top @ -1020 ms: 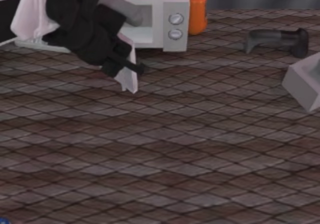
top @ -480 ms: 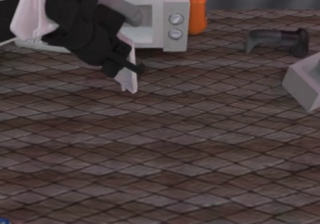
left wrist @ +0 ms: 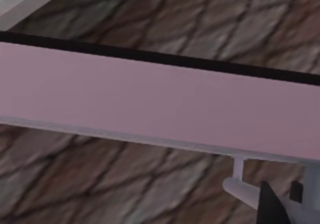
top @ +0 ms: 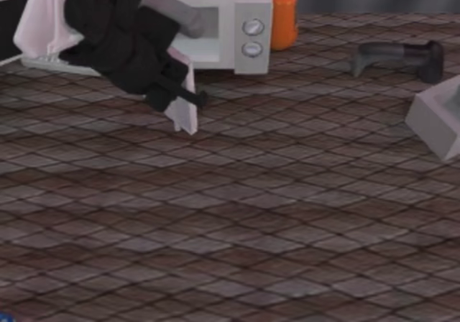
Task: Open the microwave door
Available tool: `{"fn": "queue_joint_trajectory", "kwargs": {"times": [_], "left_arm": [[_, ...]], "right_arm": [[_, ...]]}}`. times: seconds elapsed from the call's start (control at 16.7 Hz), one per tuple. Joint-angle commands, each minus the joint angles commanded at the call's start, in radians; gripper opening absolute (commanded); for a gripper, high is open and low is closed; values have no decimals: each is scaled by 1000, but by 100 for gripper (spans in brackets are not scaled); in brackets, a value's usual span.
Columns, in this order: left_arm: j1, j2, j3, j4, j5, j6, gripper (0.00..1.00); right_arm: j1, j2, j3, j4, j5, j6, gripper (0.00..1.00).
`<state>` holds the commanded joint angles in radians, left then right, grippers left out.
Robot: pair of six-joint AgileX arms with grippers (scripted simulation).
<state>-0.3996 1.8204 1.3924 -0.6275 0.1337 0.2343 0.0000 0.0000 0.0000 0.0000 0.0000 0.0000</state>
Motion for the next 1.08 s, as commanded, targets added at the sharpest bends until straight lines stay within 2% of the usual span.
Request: {"fn": "queue_joint_trajectory", "kwargs": {"times": [0.54, 0.9, 1.08], "left_arm": [[-4, 2, -5, 0, 8, -1, 0], [43, -30, -37, -15, 63, 114, 0], [50, -36, -42, -17, 73, 133, 0]], "right_arm": [[0, 0, 0, 0, 0, 0, 100], [0, 0, 0, 0, 0, 0, 100], [0, 0, 0, 0, 0, 0, 100]]}}
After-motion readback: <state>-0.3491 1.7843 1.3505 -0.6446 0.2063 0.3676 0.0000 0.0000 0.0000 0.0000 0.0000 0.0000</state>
